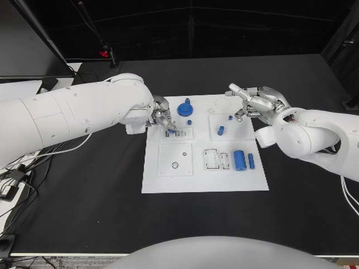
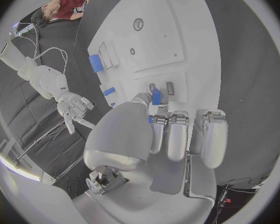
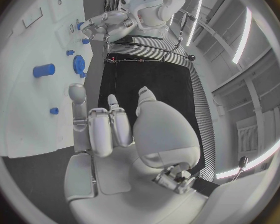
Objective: Assemble the parts on the task board
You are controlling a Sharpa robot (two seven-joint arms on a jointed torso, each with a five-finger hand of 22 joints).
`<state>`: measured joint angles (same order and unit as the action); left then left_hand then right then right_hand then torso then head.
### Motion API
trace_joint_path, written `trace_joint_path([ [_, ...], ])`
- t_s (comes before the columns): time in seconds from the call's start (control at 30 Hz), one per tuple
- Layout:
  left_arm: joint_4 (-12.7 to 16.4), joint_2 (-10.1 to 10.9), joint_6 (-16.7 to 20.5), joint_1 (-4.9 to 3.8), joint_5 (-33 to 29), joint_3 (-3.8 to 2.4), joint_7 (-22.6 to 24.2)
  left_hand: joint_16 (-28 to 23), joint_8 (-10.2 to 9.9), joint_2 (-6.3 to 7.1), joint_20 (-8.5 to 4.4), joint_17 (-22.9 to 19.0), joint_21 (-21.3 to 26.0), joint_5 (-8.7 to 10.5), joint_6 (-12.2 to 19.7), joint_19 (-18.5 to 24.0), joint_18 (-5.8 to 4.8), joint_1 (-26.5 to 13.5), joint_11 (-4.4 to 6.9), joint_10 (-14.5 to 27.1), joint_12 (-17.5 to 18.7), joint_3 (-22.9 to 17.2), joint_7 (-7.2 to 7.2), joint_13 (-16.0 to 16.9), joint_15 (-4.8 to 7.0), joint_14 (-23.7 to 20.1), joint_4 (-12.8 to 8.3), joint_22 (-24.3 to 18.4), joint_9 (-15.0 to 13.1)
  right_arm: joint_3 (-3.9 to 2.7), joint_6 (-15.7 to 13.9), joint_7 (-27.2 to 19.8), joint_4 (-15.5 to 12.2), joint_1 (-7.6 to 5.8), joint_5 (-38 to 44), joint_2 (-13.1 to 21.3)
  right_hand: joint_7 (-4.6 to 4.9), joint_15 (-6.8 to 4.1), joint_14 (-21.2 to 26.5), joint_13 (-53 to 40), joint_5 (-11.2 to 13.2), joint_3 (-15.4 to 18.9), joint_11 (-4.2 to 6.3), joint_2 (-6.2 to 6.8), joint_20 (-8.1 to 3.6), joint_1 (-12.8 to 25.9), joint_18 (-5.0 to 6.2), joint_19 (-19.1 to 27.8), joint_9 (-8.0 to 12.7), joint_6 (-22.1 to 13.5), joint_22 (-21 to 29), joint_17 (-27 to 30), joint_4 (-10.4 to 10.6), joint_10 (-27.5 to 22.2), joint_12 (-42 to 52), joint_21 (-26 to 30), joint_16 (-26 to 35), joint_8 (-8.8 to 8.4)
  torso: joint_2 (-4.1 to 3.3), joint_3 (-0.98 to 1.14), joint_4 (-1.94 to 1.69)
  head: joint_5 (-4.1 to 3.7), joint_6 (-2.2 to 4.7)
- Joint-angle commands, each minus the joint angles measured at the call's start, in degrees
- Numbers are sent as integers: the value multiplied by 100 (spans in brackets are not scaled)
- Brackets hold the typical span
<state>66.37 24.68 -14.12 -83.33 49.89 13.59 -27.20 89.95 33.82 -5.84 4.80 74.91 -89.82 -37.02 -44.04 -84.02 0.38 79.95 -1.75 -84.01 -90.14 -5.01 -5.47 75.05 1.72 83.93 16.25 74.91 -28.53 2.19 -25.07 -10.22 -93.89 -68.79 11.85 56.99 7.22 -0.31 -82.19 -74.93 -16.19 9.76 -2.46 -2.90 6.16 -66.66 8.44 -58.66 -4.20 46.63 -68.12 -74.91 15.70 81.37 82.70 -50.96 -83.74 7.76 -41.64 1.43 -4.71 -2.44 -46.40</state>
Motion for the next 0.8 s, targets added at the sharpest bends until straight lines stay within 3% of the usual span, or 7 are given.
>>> trace_joint_path([
  [0.03, -28, -8, -104, -13, -70, -2, -17, 5, -43, -142, -2, 1509, -18, -4, -80, -598, -38, 101, 16, -599, 14, -21, 33, 1495, 21, 607, 27, 1509, -11, -1, 30, -19, -6, -4, -14, -1, 8, 12, 41, -657, -35, 25, -6, -66, 14, -10, 104, 39, 7, -32, 7, -507, 13, -54, -39, 21, 16, 20, -1, 1, 3, 16, -11],
  [0.47, -86, -89, -70, 6, -74, -1, -17, 5, -69, -126, 0, 1509, -18, 102, -86, -598, -38, -3, 16, -599, 14, -84, 35, 1495, 20, 607, 38, 1509, -38, 2, 40, -32, -7, 1, -14, -10, 5, 10, 48, -647, -32, 31, -4, -82, 12, -8, 107, 47, 10, -47, 16, -496, 19, -62, -46, 43, 22, 17, -5, -7, 12, 29, -23],
  [0.8, -138, -142, -163, 28, -74, 0, -99, 5, -80, -109, 1, 1509, -18, 163, -82, -598, -38, -7, 19, -599, 14, -121, 40, 1495, 21, 607, 22, 1509, -52, 2, 75, -44, -11, 3, -187, -11, 0, 8, 50, -641, -17, 44, -1, -94, 10, 5, 108, 47, 11, -53, 19, -493, 30, -65, -49, 58, 22, 18, -1, -2, 8, 30, -37],
])
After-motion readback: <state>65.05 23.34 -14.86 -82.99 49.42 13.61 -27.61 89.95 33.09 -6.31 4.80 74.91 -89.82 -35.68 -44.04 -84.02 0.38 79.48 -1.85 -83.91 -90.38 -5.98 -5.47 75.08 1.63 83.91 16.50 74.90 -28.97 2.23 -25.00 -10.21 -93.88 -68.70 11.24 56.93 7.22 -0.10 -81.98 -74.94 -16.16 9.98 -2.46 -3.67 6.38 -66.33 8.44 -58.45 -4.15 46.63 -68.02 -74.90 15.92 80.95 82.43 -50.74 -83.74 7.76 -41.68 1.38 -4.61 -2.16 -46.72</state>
